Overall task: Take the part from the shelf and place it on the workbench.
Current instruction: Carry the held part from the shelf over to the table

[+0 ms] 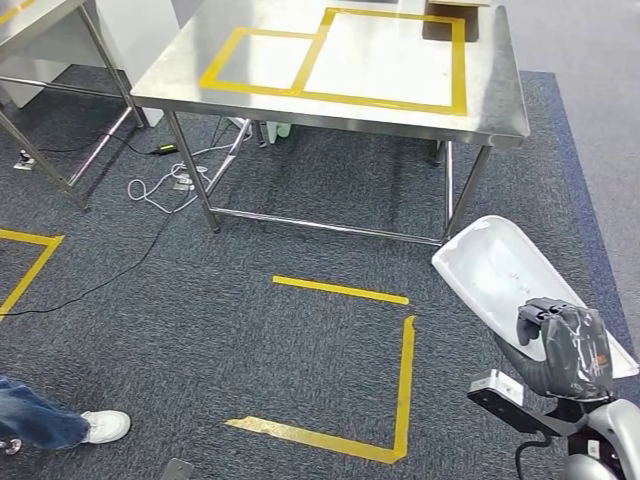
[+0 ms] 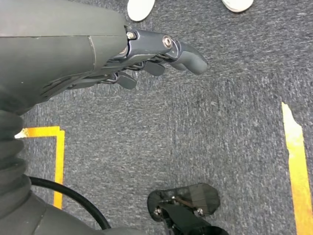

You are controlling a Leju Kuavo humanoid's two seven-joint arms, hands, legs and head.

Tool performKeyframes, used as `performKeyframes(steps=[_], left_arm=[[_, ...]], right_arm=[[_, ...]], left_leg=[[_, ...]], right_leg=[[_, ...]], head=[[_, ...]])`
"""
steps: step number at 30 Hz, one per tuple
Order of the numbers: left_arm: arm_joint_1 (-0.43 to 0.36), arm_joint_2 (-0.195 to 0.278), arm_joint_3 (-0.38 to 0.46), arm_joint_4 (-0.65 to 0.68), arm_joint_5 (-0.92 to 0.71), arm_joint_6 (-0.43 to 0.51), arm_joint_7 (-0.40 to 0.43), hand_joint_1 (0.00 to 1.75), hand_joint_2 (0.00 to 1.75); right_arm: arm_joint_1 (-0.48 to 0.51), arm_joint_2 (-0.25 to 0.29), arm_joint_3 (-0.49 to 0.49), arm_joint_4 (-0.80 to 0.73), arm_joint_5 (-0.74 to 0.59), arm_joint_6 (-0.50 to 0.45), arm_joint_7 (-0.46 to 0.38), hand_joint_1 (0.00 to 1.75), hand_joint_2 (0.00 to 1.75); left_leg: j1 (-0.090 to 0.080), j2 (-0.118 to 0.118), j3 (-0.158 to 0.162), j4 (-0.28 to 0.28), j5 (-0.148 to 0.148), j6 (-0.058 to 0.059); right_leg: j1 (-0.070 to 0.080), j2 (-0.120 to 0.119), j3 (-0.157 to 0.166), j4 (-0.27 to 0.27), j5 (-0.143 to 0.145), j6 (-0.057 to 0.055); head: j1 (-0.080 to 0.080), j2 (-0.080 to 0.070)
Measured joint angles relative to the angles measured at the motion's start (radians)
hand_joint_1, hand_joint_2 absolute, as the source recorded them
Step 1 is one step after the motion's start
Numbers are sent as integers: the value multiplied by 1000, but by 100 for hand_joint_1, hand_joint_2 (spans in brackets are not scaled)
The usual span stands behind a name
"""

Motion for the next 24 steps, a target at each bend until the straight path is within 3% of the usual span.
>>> performKeyframes(steps=[2, 4, 5, 6, 7, 9, 11, 14, 16, 17, 19, 21, 22, 24], left_arm=[[-1, 1, 0, 0, -1, 0, 0, 0, 175], [1, 2, 0, 0, -4, 0, 0, 0, 175], [2, 2, 0, 0, -5, 0, 0, 0, 175], [3, 2, 0, 0, -6, 0, 0, 0, 175], [3, 2, 0, 0, -6, 0, 0, 0, 175], [3, 4, 0, 0, -6, 0, 0, 0, 175], [2, 6, -1, 0, -6, 0, 0, 0, 175], [2, 6, -1, 0, -6, 0, -1, 0, 175], [2, 4, -1, 0, -7, 0, -2, 0, 175], [1, 4, -1, 0, -7, 0, -2, 0, 175], [1, 4, -1, 0, -7, -2, -2, 0, 175], [2, 4, -1, 0, -7, -3, -2, 0, 175], [2, 3, -1, 0, -7, -3, -2, 0, 175], [2, 2, -1, 0, -7, -3, -2, 0, 175]], right_arm=[[-2, 0, 0, 0, 5, -2, 0, 175, 175], [-2, 0, 1, 0, 9, -2, 0, 175, 175], [-2, 1, 1, 1, 11, -2, 0, 175, 175], [-2, 1, 2, 2, 12, -2, 0, 175, 175], [-2, 1, 2, 2, 12, -2, 0, 175, 175], [-2, 1, 2, 2, 13, -2, 1, 175, 175], [-2, 1, 3, 3, 14, -2, 1, 175, 175], [0, 1, 4, 3, 18, -3, 1, 175, 175], [0, 1, 5, 3, 19, -5, 1, 175, 175], [0, 1, 6, 3, 20, -6, 1, 175, 175], [2, 1, 6, 4, 20, -8, 1, 175, 175], [7, 1, 7, 4, 20, -9, 1, 175, 175], [10, 1, 8, 5, 20, -9, 1, 175, 175], [12, 1, 8, 5, 21, -9, 1, 175, 175]], left_leg=[[2, -4, -27, 66, -44, -10], [3, -7, -86, 202, -108, -15], [3, -7, -112, 258, -126, -15], [3, -7, -126, 286, -126, -14], [3, -7, -121, 270, -105, -11], [1, -11, -70, 149, -30, 2], [-3, -17, -22, 35, 12, 14], [-6, -19, -11, -2, 13, 19], [-1, -17, -8, -11, 17, 28], [1, -17, -6, -15, 20, 32], [2, -16, -6, -16, 19, 37], [2, -15, -5, -16, 18, 38], [2, -15, -4, -15, 17, 37], [3, -15, -1, -13, 13, 32]], right_leg=[[-3, 1, 2, -2, 2, -12], [-2, 3, 2, -2, 1, -19], [-1, 5, 2, -2, 1, -20], [0, 7, 2, -2, 1, -20], [1, 10, 4, -2, 0, -21], [3, 15, 8, -2, -2, -21], [6, 19, 6, 1, -4, -15], [5, 20, -1, 1, -4, 1], [4, 18, -13, 20, -20, 11], [3, 17, -32, 57, -41, 16], [2, 15, -95, 184, -100, 24], [0, 15, -147, 279, -122, 30], [-1, 14, -148, 274, -105, 32], [-4, 9, -96, 157, -33, 34]], head=[[-4, 0], [-8, 0], [-8, 0], [-8, 0], [-8, 0], [-8, 0], [-8, 0], [-7, 0], [-5, 0], [-3, 0], [0, 0], [-1, 0], [-1, 0], [0, 0]])
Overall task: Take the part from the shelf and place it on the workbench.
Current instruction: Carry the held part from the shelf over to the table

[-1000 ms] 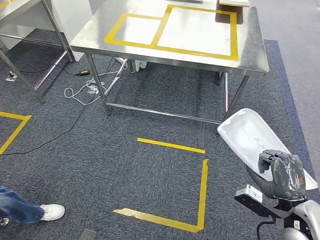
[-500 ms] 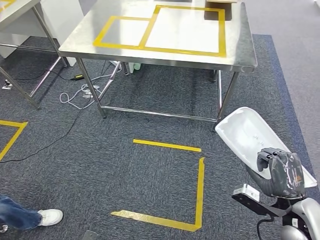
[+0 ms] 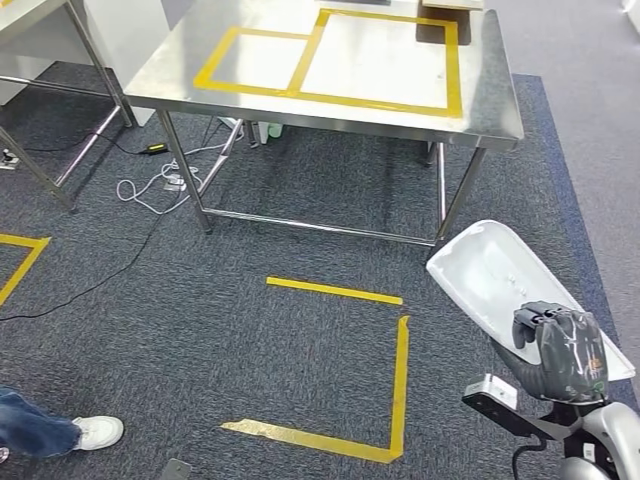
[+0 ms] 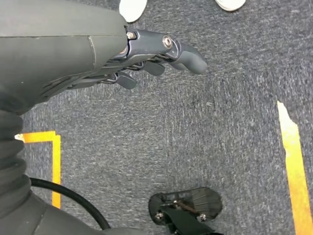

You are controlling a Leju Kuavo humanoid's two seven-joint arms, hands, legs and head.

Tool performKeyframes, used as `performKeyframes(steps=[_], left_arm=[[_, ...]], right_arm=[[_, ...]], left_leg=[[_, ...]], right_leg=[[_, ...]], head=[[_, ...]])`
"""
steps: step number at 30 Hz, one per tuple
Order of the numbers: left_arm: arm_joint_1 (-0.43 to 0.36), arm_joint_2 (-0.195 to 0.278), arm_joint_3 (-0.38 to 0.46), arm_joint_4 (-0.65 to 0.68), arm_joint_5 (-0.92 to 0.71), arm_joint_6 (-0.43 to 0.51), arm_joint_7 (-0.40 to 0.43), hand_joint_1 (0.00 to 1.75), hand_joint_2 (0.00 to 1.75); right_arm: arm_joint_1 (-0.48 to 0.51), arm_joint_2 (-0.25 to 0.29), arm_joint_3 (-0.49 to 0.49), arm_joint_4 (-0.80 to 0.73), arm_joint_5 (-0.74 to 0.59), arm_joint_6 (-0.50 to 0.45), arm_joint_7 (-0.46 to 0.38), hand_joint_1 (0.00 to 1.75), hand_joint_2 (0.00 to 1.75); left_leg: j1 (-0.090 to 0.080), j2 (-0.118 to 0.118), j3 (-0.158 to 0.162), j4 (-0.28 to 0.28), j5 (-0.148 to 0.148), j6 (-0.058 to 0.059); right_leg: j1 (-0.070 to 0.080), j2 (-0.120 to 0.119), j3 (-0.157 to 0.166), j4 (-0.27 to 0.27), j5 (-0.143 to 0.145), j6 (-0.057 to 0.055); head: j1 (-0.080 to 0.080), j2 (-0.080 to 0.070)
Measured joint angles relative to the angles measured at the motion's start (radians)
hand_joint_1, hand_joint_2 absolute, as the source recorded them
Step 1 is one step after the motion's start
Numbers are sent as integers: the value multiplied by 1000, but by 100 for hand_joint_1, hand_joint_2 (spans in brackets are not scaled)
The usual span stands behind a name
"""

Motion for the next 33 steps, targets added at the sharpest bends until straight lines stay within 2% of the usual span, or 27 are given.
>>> performKeyframes(steps=[2, 3, 6, 7, 9, 11, 12, 13, 14, 16, 17, 18, 19, 22, 23, 24, 26, 27, 28, 29, 31, 32, 33], left_arm=[[0, 0, 0, 0, 0, 0, 0, 0, 175], [0, 1, 0, 0, 0, 0, 0, 0, 175], [0, 1, 0, 0, 0, 0, 0, 0, 175], [0, 1, 0, 0, 1, 0, 0, 0, 175], [-1, 2, 0, 0, 0, 0, 0, 0, 175], [1, 2, 0, 0, 0, 0, 0, 0, 175], [2, 1, 0, 0, 0, 0, 0, 0, 175], [3, 1, 0, 0, 0, 0, 0, 0, 175], [3, 1, 0, 0, 0, 0, 0, 0, 175], [3, 3, 0, 0, 0, 1, 0, 0, 175], [3, 4, 0, 0, 0, 1, 0, 0, 175], [2, 6, 0, 0, 0, 1, 0, 0, 175], [2, 6, 0, 0, 0, 1, 0, 0, 175], [3, 5, 0, 0, 0, 1, -1, 0, 175], [3, 4, 0, 0, 0, 1, -1, 0, 175], [2, 4, 0, 0, 0, 1, -1, 0, 175], [2, 3, 0, 0, -1, 1, -1, 0, 175], [2, 2, 0, 0, -1, 0, -1, 0, 175], [4, 2, 0, 0, -2, 0, 0, 0, 175], [5, 1, 0, 0, -2, 0, 0, 0, 175], [6, 1, 0, 0, -2, 0, 0, 0, 175], [5, 1, 0, 0, -2, 0, 0, 0, 175], [4, 2, 0, 0, -2, 0, 0, 0, 175]], right_arm=[[0, 0, 0, 0, 0, -1, 0, 175, 175], [0, 0, 0, 0, 1, -2, 0, 175, 175], [5, 0, 0, -1, 1, -4, 0, 175, 175], [5, 0, 0, -1, 1, -4, 0, 175, 175], [5, 0, 0, -2, 1, -5, 0, 175, 175], [5, 0, 0, -3, 1, -6, 0, 175, 175], [5, 0, 0, -3, 2, -6, 0, 175, 175], [5, 0, 0, -3, 2, -6, -1, 175, 175], [5, 0, 0, -3, 3, -6, -1, 175, 175], [5, 0, 0, -3, 5, -7, -1, 175, 175], [4, 1, 0, -3, 5, -8, -1, 175, 175], [4, 1, 0, -3, 5, -8, -1, 175, 175], [5, 1, 1, -2, 6, -9, -1, 175, 175], [6, 2, 0, -3, 6, -10, -2, 175, 175], [5, 2, 0, -3, 7, -10, -2, 175, 175], [5, 2, -1, -3, 7, -11, -1, 175, 175], [7, 2, 0, -3, 7, -11, -1, 175, 175], [9, 2, 0, -2, 7, -11, -1, 175, 175], [10, 2, 0, -2, 7, -11, -1, 175, 175], [11, 2, 0, -2, 8, -11, -1, 175, 175], [11, 2, 0, -1, 8, -11, -1, 175, 175], [10, 2, 0, -1, 9, -11, -1, 175, 175], [9, 2, 0, 0, 10, -11, 0, 175, 175]], left_leg=[[-3, 0, 0, 6, -6, -11], [-5, -1, -2, 9, -8, -16], [-5, 0, -2, 13, -13, -29], [-4, 0, -6, 26, -23, -34], [-3, 0, -41, 112, -71, -43], [-3, -1, -106, 247, -126, -46], [-3, -1, -128, 290, -134, -46], [-3, -1, -136, 298, -122, -44], [-3, -1, -125, 267, -91, -39], [-9, -3, -72, 139, -17, -22], [-12, -3, -47, 79, 3, -13], [-15, -4, -31, 40, 10, -7], [-17, -4, -24, 21, 4, -3], [-13, -4, -7, -3, 1, 6], [-10, -4, 0, -6, 0, 9], [-8, -4, 5, -7, 0, 11], [-7, -4, 9, -7, -6, 14], [-7, -4, 13, -7, -11, 13], [-7, -4, 18, -6, -16, 12], [-5, -4, 27, -6, -23, 9], [-2, -4, 50, -6, -40, 1], [-1, -4, 60, -5, -49, -6], [-1, -4, 65, -3, -58, -13]], right_leg=[[1, -6, 59, -118, 39, -5], [2, -6, 73, -143, 40, -11], [3, -1, 78, -148, 36, -33], [2, -1, 80, -149, 36, -39], [1, -1, 87, -151, 33, -51], [3, -1, 92, -151, 28, -58], [4, 0, 94, -151, 26, -61], [6, 1, 98, -151, 23, -62], [8, 3, 102, -151, 21, -62], [11, 6, 112, -151, 13, -59], [13, 8, 115, -151, 9, -56], [13, 8, 116, -154, 6, -51], [13, 8, 116, -152, 8, -44], [11, 7, 112, -134, 8, -24], [10, 6, 100, -111, -7, -20], [9, 6, 74, -66, -30, -16], [7, 5, -1, 58, -80, -7], [6, 5, -37, 107, -91, -3], [4, 5, -58, 123, -83, 0], [2, 4, -59, 102, -52, 3], [-3, 1, -18, -17, 37, 8], [-3, -2, 2, -78, 56, 9], [-1, -5, 19, -115, 65, 3]], head=[[-1, 0], [-1, 0], [-4, 0], [-5, 0], [-9, 0], [-10, 0], [-10, 0], [-11, 0], [-11, 0], [-10, 0], [-10, 0], [-10, 0], [-10, 0], [-9, 0], [-6, 0], [-4, 0], [-1, 0], [-1, 0], [-1, 0], [-1, 0], [-1, 0], [1, 0], [1, 0]])
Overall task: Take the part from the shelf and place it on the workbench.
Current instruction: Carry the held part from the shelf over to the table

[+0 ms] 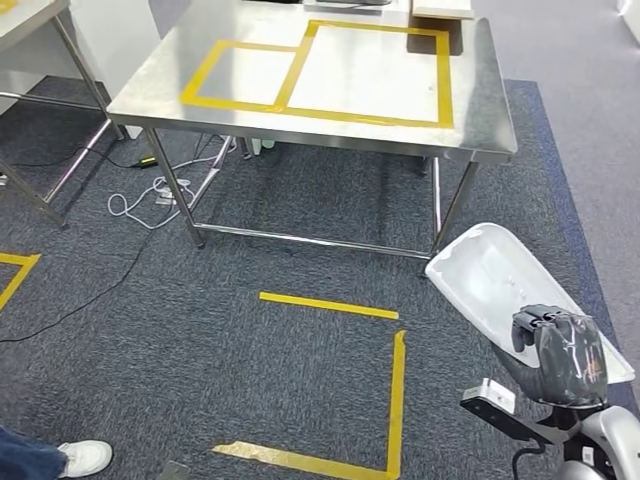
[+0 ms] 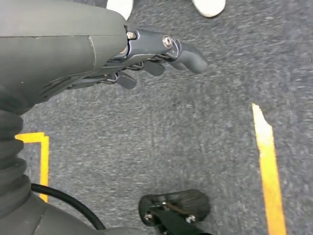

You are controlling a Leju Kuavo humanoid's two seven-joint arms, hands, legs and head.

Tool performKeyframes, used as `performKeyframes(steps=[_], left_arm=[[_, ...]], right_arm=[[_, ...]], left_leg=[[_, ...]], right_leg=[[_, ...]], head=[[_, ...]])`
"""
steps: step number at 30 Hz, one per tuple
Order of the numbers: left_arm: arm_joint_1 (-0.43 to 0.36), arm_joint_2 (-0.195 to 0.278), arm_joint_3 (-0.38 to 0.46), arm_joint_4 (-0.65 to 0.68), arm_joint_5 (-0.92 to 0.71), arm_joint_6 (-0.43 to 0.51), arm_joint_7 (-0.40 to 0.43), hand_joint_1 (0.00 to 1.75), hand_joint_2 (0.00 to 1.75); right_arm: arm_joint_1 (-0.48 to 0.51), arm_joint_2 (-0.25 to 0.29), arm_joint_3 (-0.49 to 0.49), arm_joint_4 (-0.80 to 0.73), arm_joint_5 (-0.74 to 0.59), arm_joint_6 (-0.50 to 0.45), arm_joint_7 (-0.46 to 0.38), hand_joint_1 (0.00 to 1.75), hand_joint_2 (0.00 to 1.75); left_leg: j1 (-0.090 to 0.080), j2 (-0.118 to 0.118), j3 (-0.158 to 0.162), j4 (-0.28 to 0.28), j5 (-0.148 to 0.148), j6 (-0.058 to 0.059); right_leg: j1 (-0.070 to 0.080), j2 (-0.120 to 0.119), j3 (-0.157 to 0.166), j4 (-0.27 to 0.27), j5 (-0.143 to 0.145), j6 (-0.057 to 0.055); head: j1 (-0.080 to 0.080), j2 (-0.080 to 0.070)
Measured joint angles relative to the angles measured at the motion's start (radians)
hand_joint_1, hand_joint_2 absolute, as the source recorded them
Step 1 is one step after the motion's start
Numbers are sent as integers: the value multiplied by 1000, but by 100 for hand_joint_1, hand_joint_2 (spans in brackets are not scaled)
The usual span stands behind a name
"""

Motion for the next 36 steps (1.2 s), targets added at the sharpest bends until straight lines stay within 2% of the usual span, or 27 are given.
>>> performKeyframes(steps=[2, 3, 5, 7, 8, 9, 10, 11, 12, 13, 14, 15, 16, 17, 20, 21, 22, 24, 25, 26, 27, 29, 31, 33, 35, 36], left_arm=[[0, 0, 0, 0, 0, 0, 0, 0, 175], [0, 0, 0, 0, 0, 0, 0, 0, 175], [-3, 0, 0, 0, -1, 0, 0, 0, 175], [-6, 0, 0, 0, -1, 0, 0, 0, 175], [-5, 0, 0, 0, -2, 0, 0, 0, 175], [-3, 0, -1, 0, -2, -1, 0, 0, 175], [-1, 0, -1, 0, -3, -1, 0, 0, 175], [1, 0, -1, 0, -4, -1, 0, 0, 175], [2, 0, -1, 0, -6, -2, 0, 0, 175], [2, 1, -1, 0, -7, -2, 0, 0, 175], [2, 2, -1, 0, -7, -2, 0, 0, 175], [2, 4, -1, 0, -8, -1, 0, 0, 175], [3, 5, -1, 0, -8, -1, 0, 0, 175], [4, 6, -1, 0, -8, -1, 0, 0, 175], [2, 3, -3, 0, -8, -1, -1, 0, 175], [1, 2, -4, 0, -9, -1, -1, 0, 175], [0, 2, -4, 0, -9, -1, -1, 0, 175], [0, 1, -6, 0, -9, -2, -1, 0, 175], [1, 0, -6, 0, -9, -2, -1, 0, 175], [2, 0, -6, 0, -9, -2, -1, 0, 175], [2, -1, -6, 0, -9, -2, 0, 0, 175], [2, -1, -6, 0, -7, 1, 1, 0, 175], [-1, -1, -6, 0, -4, 5, 3, 0, 175], [-2, -1, -6, 0, -1, 8, 4, 0, 175], [-3, -1, -6, 0, 0, 10, 5, 0, 175], [-5, 0, -6, 0, 0, 11, 6, 0, 175]], right_arm=[[1, 1, 0, 1, 3, 0, 1, 175, 175], [2, 2, 0, 1, 4, 0, 1, 175, 175], [2, 2, 0, 0, 7, 0, 1, 175, 175], [0, 2, 0, 0, 10, 0, 1, 175, 175], [0, 2, 0, 0, 11, 0, 1, 175, 175], [1, 2, 0, 0, 12, 0, 1, 175, 175], [1, 2, 1, 0, 14, 0, 1, 175, 175], [1, 2, 1, 0, 17, 0, 1, 175, 175], [1, 2, 1, 0, 20, -1, 2, 175, 175], [1, 2, 1, 0, 25, -1, 2, 175, 175], [0, 2, 1, 1, 31, -3, 2, 175, 175], [0, 3, 2, 1, 36, -4, 3, 175, 175], [0, 3, 2, 2, 41, -6, 3, 175, 175], [0, 4, 3, 2, 45, -8, 3, 175, 175], [-2, 6, 2, 2, 48, -10, 5, 175, 175], [-5, 6, 1, 1, 49, -11, 5, 175, 175], [-5, 6, 1, 1, 49, -11, 5, 175, 175], [-4, 6, 2, 2, 51, -11, 6, 175, 175], [-3, 6, 2, 2, 52, -11, 6, 175, 175], [-2, 6, 2, 3, 53, -11, 6, 175, 175], [-2, 6, 2, 3, 54, -12, 6, 175, 175], [-2, 6, 2, 3, 57, -13, 6, 175, 175], [-2, 7, 4, 4, 65, -15, 4, 175, 175], [0, 7, 6, 3, 74, -18, 2, 175, 175], [1, 7, 7, 1, 79, -21, 1, 175, 175], [1, 7, 8, 0, 80, -21, 0, 175, 175]], left_leg=[[-2, 1, 8, 6, -11, -13], [-3, 1, 10, 10, -14, -18], [-1, 2, -7, 56, -15, -26], [0, 2, -72, 171, -39, -34], [1, 2, -113, 232, -63, -36], [1, 2, -148, 277, -84, -36], [0, 2, -172, 296, -91, -34], [-1, 1, -181, 283, -77, -29], [-4, 1, -178, 242, -41, -21], [-10, 1, -167, 183, 9, -10], [-17, 0, -156, 129, 46, 2], [-24, -2, -146, 85, 69, 12], [-29, -3, -140, 58, 78, 19], [-32, -4, -135, 46, 73, 24], [-24, -5, -107, 22, 77, 31], [-21, -5, -97, 18, 76, 34], [-20, -5, -90, 16, 73, 36], [-19, -5, -82, 16, 62, 38], [-19, -5, -75, 16, 56, 38], [-18, -5, -67, 16, 49, 36], [-17, -5, -57, 17, 42, 34], [-16, -5, -35, 18, 24, 26], [-17, -7, -26, 19, 10, 15], [-18, -7, -22, 24, 7, 4], [-16, -7, -24, 46, -2, -6], [-15, -6, -37, 77, -19, -12]], right_leg=[[5, -2, 11, -19, -16, -22], [5, 0, 19, -17, -12, -33], [3, 2, 33, -20, -17, -48], [2, 3, 48, -22, -27, -58], [3, 4, 54, -22, -34, -61], [5, 5, 62, -22, -42, -63], [7, 7, 72, -22, -50, -64], [9, 9, 84, -22, -58, -64], [11, 10, 97, -22, -67, -64], [12, 11, 104, -23, -76, -64], [15, 12, 115, -24, -84, -61], [16, 12, 120, -24, -93, -57], [17, 13, 125, -26, -98, -52], [18, 14, 134, -25, -99, -44], [19, 13, 141, -7, -107, -26], [18, 13, 122, 26, -118, -21], [16, 12, 90, 75, -133, -18], [13, 12, 6, 184, -176, -11], [12, 11, -27, 211, -191, -8], [10, 11, -47, 212, -189, -6], [9, 9, -49, 179, -161, -4], [8, 6, -27, 66, -62, -4], [10, 3, -7, -5, -9, -18], [13, 4, 4, -13, -5, -40], [11, 4, 18, -19, 1, -53], [9, 3, 24, -22, -1, -57]], head=[[-1, 0], [-3, 0], [-5, 0], [-7, 0], [-8, 0], [-7, 0], [-8, 0], [-8, 0], [-8, 0], [-8, 0], [-7, 0], [-7, 0], [-8, 0], [-9, 0], [-8, 0], [-6, 0], [-4, 0], [-3, 0], [-3, 0], [-3, 0], [-3, 0], [-2, 0], [-1, 0], [0, 0], [-1, 0], [-4, 0]])
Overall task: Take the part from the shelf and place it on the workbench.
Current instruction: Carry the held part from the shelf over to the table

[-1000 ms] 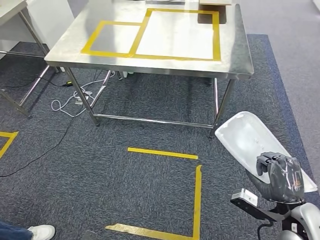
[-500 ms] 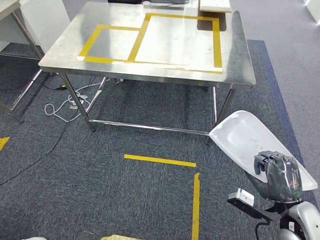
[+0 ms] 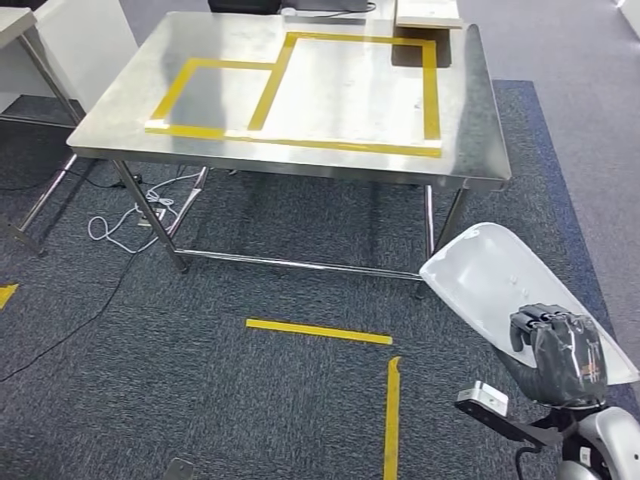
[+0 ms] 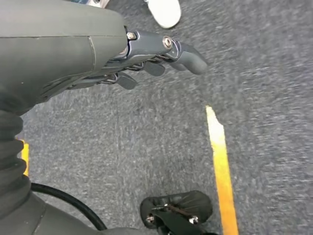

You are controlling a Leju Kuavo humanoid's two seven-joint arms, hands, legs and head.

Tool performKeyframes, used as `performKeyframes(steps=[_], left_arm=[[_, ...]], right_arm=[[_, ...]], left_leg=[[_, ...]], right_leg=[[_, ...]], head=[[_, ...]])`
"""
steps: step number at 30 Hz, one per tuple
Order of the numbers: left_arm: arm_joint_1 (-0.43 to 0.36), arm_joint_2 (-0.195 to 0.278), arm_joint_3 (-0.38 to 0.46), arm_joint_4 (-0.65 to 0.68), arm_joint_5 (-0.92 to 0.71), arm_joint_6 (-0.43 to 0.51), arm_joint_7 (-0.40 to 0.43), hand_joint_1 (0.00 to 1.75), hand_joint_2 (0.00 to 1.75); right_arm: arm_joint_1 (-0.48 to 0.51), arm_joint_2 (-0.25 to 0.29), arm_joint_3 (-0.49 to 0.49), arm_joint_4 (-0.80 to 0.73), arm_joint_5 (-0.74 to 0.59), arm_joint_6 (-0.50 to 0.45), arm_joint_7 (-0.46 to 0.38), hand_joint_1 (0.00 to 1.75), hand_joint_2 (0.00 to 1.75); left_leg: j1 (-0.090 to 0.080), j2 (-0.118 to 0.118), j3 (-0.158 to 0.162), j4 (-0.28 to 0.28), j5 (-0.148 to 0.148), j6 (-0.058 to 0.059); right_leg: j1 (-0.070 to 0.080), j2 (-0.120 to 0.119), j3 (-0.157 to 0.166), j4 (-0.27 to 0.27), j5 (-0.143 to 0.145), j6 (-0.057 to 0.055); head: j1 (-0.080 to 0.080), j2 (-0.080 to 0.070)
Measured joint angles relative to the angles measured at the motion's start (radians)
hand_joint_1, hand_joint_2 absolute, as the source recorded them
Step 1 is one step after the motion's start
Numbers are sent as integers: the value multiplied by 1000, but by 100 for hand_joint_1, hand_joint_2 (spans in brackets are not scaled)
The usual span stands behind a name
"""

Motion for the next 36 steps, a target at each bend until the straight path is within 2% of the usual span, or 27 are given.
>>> performKeyframes(steps=[1, 3, 4, 5, 6, 8, 9, 11, 12, 14, 15, 16, 18, 19, 20, 21, 23, 24, 25, 26, 28, 30, 31, 33, 34, 35, 36], left_arm=[[-1, 0, 0, 0, 0, 1, 0, 0, 175], [-2, 0, 0, 0, 0, 2, 2, 0, 175], [-1, -1, 0, 0, 0, 2, 3, 0, 175], [0, -1, 0, 0, 0, 3, 4, 0, 175], [0, -1, 0, 0, 0, 4, 5, 0, 175], [0, -1, 0, 0, 0, 5, 6, 0, 175], [-1, -1, 0, 0, 0, 6, 6, 0, 175], [-2, -1, 0, 0, 0, 7, 7, 0, 175], [-1, -1, 0, 0, 0, 8, 7, 0, 175], [0, -2, 0, 0, 0, 8, 8, 0, 175], [-1, -1, 0, 0, 0, 9, 8, 0, 175], [-2, -2, 0, 0, 0, 9, 8, 0, 175], [-2, -1, 0, 0, 0, 10, 8, 0, 175], [-1, -2, 0, 0, 0, 10, 8, 0, 175], [0, -2, 0, 0, 0, 10, 8, 0, 175], [0, -2, 0, 0, -1, 9, 8, 0, 175], [0, -3, 0, 0, -1, 8, 8, 0, 175], [-1, -3, 0, 0, -2, 8, 8, 0, 175], [-1, -3, 0, 0, -2, 8, 8, 0, 175], [-1, -3, 0, 0, -2, 8, 7, 0, 175], [-1, -4, 0, 0, -2, 8, 7, 0, 175], [-2, -2, 0, 0, -3, 9, 7, 0, 175], [-2, -2, 0, 0, -3, 10, 7, 0, 175], [-2, -1, 0, 0, -4, 10, 7, 0, 175], [-1, -1, 0, 0, -5, 10, 7, 0, 175], [0, -1, 0, 0, -5, 10, 7, 0, 175], [1, -1, 0, 0, -5, 10, 7, 0, 175]], right_arm=[[0, 0, 0, -1, 1, 0, 0, 175, 175], [1, 0, 1, -1, 1, -1, -1, 175, 175], [3, 0, 1, -1, 2, -1, -1, 175, 175], [5, 0, 1, -1, 2, -1, -1, 175, 175], [6, 0, 1, -1, 2, -2, -1, 175, 175], [9, 0, 1, -1, 3, -3, -1, 175, 175], [9, 0, 1, -2, 4, -3, -1, 175, 175], [10, 0, 1, -3, 5, -5, 0, 175, 175], [11, 0, 1, -4, 5, -6, 0, 175, 175], [12, 0, 1, -6, 6, -6, 0, 175, 175], [12, 0, 1, -7, 6, -6, 0, 175, 175], [12, 0, 1, -8, 6, -7, 0, 175, 175], [15, 0, 1, -8, 7, -7, 0, 175, 175], [18, 0, 1, -8, 7, -7, 0, 175, 175], [20, 0, 2, -8, 7, -7, 1, 175, 175], [23, 0, 1, -8, 8, -7, 1, 175, 175], [26, 0, 1, -9, 10, -7, 2, 175, 175], [27, 0, 1, -10, 11, -7, 2, 175, 175], [28, 0, 0, -11, 12, -7, 2, 175, 175], [30, 0, 0, -13, 13, -8, 3, 175, 175], [37, 0, -1, -16, 15, -8, 3, 175, 175], [40, 0, -1, -21, 16, -9, 3, 175, 175], [41, 0, -1, -23, 16, -9, 4, 175, 175], [44, 0, -2, -26, 17, -9, 4, 175, 175], [45, 0, -1, -26, 17, -9, 4, 175, 175], [46, 0, -1, -26, 17, -9, 4, 175, 175], [47, 0, -1, -26, 18, -9, 4, 175, 175]], left_leg=[[2, 1, -23, 47, -27, -6], [8, 1, -89, 169, -88, -16], [11, 1, -113, 210, -101, -18], [12, 1, -124, 219, -96, -20], [13, 1, -117, 191, -70, -19], [13, 3, -71, 65, 10, -13], [12, 4, -51, 8, 29, -9], [8, 5, -36, -46, 42, 0], [6, 4, -37, -49, 40, 5], [9, 4, -32, -56, 58, 17], [11, 4, -30, -60, 62, 22], [13, 4, -28, -62, 66, 26], [11, 4, -29, -62, 65, 30], [10, 4, -29, -62, 65, 31], [9, 3, -28, -62, 64, 32], [8, 2, -27, -61, 63, 32], [8, -1, -23, -61, 59, 29], [6, -2, -22, -59, 56, 26], [4, -3, -22, -59, 54, 22], [3, -4, -22, -58, 54, 18], [2, -5, -21, -60, 52, 10], [3, -4, -28, -38, 34, -1], [4, -3, -44, 0, 10, -7], [10, -2, -102, 127, -52, -17], [13, -2, -131, 186, -73, -21], [15, -2, -147, 218, -75, -23], [16, -1, -147, 213, -58, -23]], right_leg=[[-1, -1, 4, -2, -2, -4], [-1, -2, 6, -2, -6, -8], [-1, -2, 6, -2, -7, -9], [-1, -2, 7, -2, -9, -9], [-1, -1, 10, -2, -10, -8], [-1, -1, 15, -2, -12, -4], [0, -1, 15, -1, -13, -1], [3, -2, 14, 0, -15, 11], [3, -2, 15, -1, -16, 18], [2, -2, 11, 6, -25, 30], [1, -2, 1, 27, -41, 35], [1, -1, -20, 71, -68, 38], [1, -1, -78, 199, -130, 42], [1, -1, -102, 251, -147, 44], [1, -1, -113, 270, -145, 45], [1, -1, -105, 251, -124, 44], [1, 0, -44, 125, -59, 41], [1, 1, -10, 60, -37, 38], [2, 2, 14, 16, -27, 35], [3, 3, 26, -3, -27, 31], [3, 3, 31, -9, -27, 22], [-1, 0, 36, -15, -25, 11], [-4, -2, 38, -18, -25, 6], [-4, -6, 40, -18, -27, -1], [-4, -7, 41, -18, -28, -2], [-4, -8, 42, -18, -29, -2], [-4, -9, 43, -17, -29, -1]], head=[[-2, 0], [-5, 0], [-4, 0], [-5, 0], [-5, 0], [-5, 0], [-5, 0], [-4, 0], [-3, 0], [-3, 0], [-1, 0], [1, 0], [4, 0], [4, 0], [4, 0], [4, 0], [4, 0], [4, 0], [3, 0], [3, 0], [2, 0], [-1, 0], [-4, 0], [-8, 0], [-8, 0], [-8, 0], [-8, 0]])
